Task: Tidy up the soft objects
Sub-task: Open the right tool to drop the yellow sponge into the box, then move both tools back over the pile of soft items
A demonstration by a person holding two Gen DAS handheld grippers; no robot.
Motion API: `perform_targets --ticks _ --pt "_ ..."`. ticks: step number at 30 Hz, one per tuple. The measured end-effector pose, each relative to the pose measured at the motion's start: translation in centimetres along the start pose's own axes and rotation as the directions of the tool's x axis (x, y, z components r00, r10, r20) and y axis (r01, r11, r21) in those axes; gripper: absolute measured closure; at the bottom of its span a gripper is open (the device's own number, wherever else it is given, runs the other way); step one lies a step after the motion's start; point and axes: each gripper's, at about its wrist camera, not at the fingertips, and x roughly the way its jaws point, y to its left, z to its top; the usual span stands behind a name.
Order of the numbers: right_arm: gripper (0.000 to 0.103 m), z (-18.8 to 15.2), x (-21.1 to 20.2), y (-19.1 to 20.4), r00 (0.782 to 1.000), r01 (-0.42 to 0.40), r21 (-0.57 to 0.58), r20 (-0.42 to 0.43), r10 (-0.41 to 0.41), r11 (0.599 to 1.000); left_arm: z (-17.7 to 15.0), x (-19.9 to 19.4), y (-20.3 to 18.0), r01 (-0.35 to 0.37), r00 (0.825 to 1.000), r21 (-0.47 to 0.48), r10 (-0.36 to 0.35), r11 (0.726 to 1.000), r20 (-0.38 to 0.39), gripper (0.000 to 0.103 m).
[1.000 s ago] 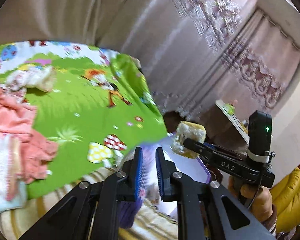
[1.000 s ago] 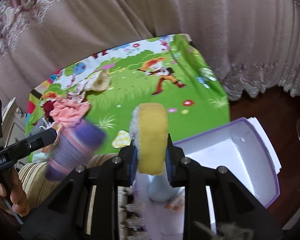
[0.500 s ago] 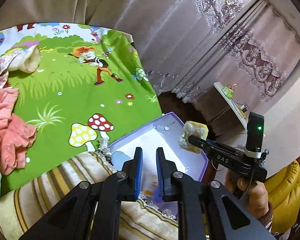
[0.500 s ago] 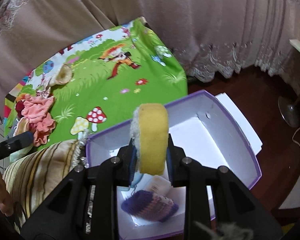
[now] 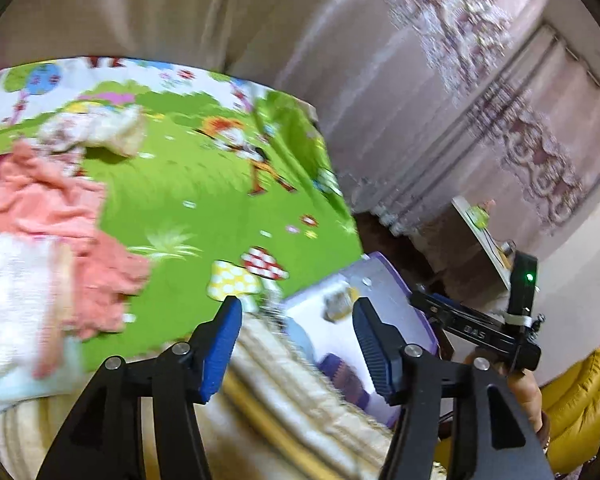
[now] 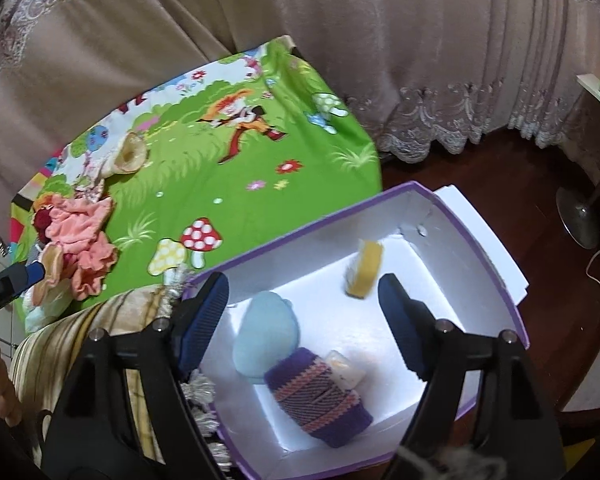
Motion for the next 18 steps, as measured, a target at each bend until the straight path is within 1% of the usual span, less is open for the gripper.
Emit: perform_targets --ticks 4,8,11,14,18 --pt "0.023 0.4 -0.2 1.8 1.000 -0.029 -0.032 0.004 0.030 0.999 0.4 -3.4 4.3 -0.079 0.994 -0.065 0.083 0.995 0.064 0.037" --pt "0.023 0.8 -0.3 3.3 0.999 -0.050 -0.058 0.006 0.050 0.997 0.1 -6.8 9.5 -0.173 0.976 -0.160 0.191 0.972 0.104 0.036" --pt "0.022 1.1 -0.2 4.3 0.998 -0.061 -0.071 0.003 0.061 0.996 -0.5 -8.9 12.9 -0.216 0.962 -0.228 0.246 0.949 0.115 0.036" --pt "0.022 1.4 -0.1 5.4 0.997 -0.073 -0.086 -0.002 0.073 0.994 -1.1 -10.7 15.9 -0.255 0.947 -0.275 0.296 0.927 0.121 0.035" --pt "0.021 1.6 0.4 7.1 0.996 -0.090 -0.119 -0.015 0.089 0.989 -1.4 -12.3 18.9 -0.304 0.930 -0.312 0.352 0.900 0.110 0.033"
